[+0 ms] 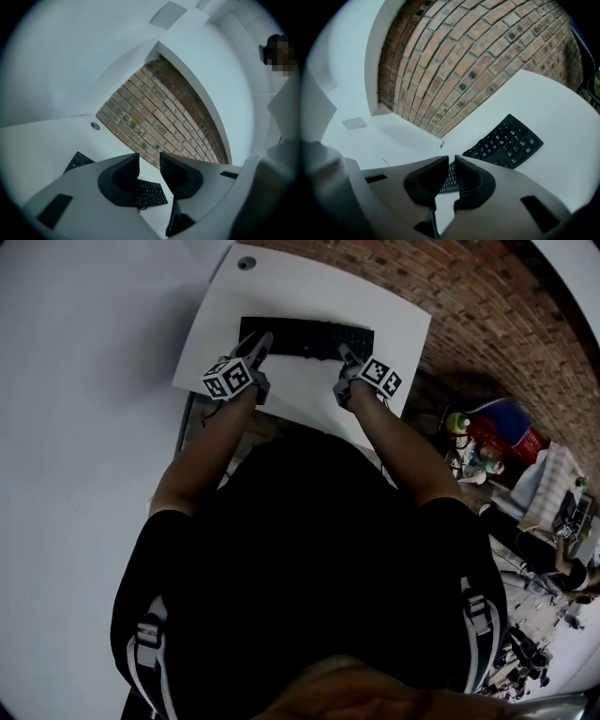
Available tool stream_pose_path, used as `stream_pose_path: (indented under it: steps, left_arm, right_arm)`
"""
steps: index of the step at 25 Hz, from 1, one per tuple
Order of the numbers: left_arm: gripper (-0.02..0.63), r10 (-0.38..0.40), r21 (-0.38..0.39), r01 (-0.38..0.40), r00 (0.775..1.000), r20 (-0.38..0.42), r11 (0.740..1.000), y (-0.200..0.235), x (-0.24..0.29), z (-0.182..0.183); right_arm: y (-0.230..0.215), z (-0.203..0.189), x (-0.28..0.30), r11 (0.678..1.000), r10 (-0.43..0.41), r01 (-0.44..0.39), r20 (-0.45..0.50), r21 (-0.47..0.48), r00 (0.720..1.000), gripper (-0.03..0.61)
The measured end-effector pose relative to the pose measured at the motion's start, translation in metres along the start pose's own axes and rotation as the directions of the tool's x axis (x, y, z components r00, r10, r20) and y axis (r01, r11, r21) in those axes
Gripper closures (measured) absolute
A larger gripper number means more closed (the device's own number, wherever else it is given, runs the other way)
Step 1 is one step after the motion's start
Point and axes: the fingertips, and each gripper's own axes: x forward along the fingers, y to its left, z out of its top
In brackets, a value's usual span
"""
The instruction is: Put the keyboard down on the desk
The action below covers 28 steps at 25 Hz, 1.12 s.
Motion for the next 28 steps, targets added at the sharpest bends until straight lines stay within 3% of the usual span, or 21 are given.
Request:
stream_pose_path:
  steps: [6, 11, 17, 23, 28]
  left_arm:
    - [0.510, -0.028, 0.115, 0.028, 1.000, -0.004, 0.993, -0.015, -0.006, 0.008]
    - [0.538, -0.028, 0.158, 0.026, 1.000, 0.011, 0.987, -0.017, -0.016, 0.014]
    - [0.563, -0.026, 0.234, 0.013, 0.998, 0.055, 0.972, -0.030, -0.031, 0.027]
    - [0.571, -0.031, 0.265, 0.014, 0.998, 0.061, 0.964, -0.032, -0.041, 0.029]
    - [0.575, -0.042, 0.326, 0.015, 0.996, 0.075, 0.945, -0.044, -0.052, 0.035]
  right_arm:
    - [0.020, 0.006, -0.006, 0.991, 0.024, -0.022, 0.011, -0.130, 1.000, 0.528]
    - [0.043, 0.006, -0.014, 0.957, 0.047, -0.039, 0.020, -0.289, 0.999, 0.535]
    - [0.057, 0.009, -0.025, 0.935, 0.052, -0.033, 0.045, -0.354, 0.998, 0.538]
    - [0.080, 0.001, -0.034, 0.864, 0.086, -0.048, 0.053, -0.501, 0.995, 0.538]
    - [0.108, -0.003, -0.043, 0.786, 0.138, -0.077, 0.053, -0.613, 0.989, 0.540]
